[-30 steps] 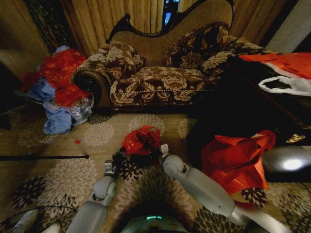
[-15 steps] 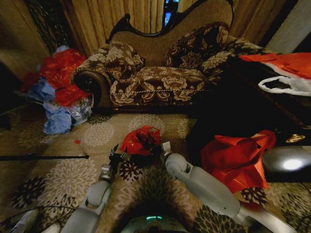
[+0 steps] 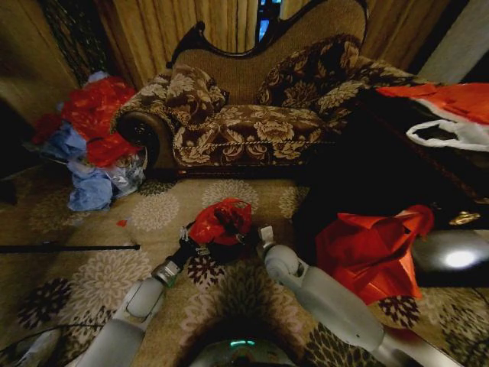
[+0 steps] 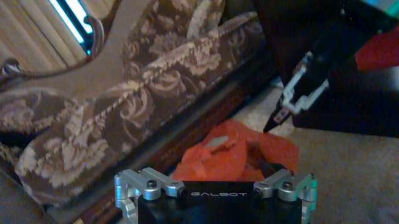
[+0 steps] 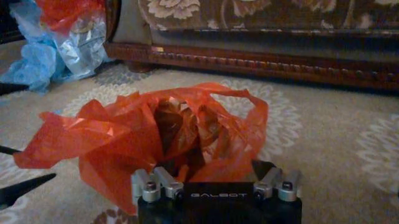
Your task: Place a garbage bag over the trash bin.
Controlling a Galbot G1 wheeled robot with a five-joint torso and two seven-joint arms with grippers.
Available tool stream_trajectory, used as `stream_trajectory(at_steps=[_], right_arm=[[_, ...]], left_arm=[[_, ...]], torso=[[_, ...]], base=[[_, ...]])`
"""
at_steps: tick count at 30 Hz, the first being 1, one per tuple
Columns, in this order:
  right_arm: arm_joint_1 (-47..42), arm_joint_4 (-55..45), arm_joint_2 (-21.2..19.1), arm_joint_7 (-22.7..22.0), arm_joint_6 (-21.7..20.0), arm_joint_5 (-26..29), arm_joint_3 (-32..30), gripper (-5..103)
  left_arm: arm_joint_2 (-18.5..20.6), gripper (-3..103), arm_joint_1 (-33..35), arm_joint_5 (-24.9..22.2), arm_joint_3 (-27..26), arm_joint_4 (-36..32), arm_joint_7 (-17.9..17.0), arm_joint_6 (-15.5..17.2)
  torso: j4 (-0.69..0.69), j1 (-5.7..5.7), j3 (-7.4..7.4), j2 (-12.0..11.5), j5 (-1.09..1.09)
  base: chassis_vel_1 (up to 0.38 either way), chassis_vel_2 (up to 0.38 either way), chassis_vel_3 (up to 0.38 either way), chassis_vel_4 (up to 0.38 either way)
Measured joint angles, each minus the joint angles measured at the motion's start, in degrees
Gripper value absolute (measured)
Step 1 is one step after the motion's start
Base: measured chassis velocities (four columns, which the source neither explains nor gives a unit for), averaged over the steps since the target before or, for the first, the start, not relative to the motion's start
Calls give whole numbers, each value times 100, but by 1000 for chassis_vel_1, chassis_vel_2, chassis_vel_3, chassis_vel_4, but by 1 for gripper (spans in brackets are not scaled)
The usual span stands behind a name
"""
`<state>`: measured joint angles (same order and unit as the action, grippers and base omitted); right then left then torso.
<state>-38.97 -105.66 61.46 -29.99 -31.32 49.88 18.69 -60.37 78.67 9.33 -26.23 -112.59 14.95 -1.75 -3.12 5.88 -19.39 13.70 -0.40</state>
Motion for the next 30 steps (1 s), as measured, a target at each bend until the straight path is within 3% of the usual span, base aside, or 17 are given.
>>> stream_trajectory(at_steps=[5, 7, 8, 10, 14, 15, 17, 19, 22, 23, 29, 30], right_arm=[[-119, -4, -47, 29, 38, -41, -86, 101], [-137, -5, -61, 34, 40, -44, -101, 101], [-155, -5, -80, 40, 46, -53, -123, 98], [-163, -5, -91, 41, 50, -57, -137, 98], [-170, 25, -122, 42, 56, -60, -158, 88], [-170, 25, -122, 42, 56, -60, -158, 88], [-153, 94, -110, 42, 60, -60, -175, 86], [-146, 122, -101, 42, 62, -62, -184, 86], [-114, 252, -62, 50, 98, -109, -218, 84], [-114, 252, -62, 50, 98, -109, -218, 84], [-17, 388, -35, 52, 127, -106, -323, 82], [-17, 388, -35, 52, 127, -106, -323, 82]], left_arm=[[-80, 101, -195, -153, 126, 314, -190, 47], [-100, 101, -263, -259, 145, 398, -228, 62], [-137, 92, -356, -323, 153, 534, -245, 67], [-161, 92, -411, -337, 158, 619, -238, 64], [-204, 70, -511, -361, 213, 829, -162, 14], [-204, 70, -511, -361, 213, 829, -162, 14], [-192, 59, -456, -362, 214, 815, -68, -48], [-179, 59, -424, -363, 208, 798, -32, -74], [-104, 43, -314, -365, 117, 798, 133, -242], [-104, 43, -314, -365, 117, 798, 133, -242], [-73, 16, -318, -447, 72, 836, 301, -314], [-73, 16, -318, -447, 72, 836, 301, -314]], torso=[[0, 0, 0, 0, -1], [-1, 0, 0, 0, -1], [-1, 0, 0, 0, 0], [0, 0, 0, 0, -2], [-1, 0, 0, 0, -2], [-1, 0, 0, 0, -2], [-1, 0, 0, 0, -1], [0, 0, 0, 0, -2], [0, 0, 0, 0, -1], [0, 0, 0, 0, -1], [0, 0, 0, 0, -1], [0, 0, 0, 0, -1]], base=[[0, 0, 0, 0], [0, 0, 0, 0], [0, 0, 0, 0], [0, 0, 0, 0], [0, 0, 0, 0], [0, 0, 0, 0], [0, 0, 0, 0], [0, 0, 0, 0], [0, 0, 0, 0], [0, 0, 0, 0], [0, 0, 0, 0], [0, 0, 0, 0]])
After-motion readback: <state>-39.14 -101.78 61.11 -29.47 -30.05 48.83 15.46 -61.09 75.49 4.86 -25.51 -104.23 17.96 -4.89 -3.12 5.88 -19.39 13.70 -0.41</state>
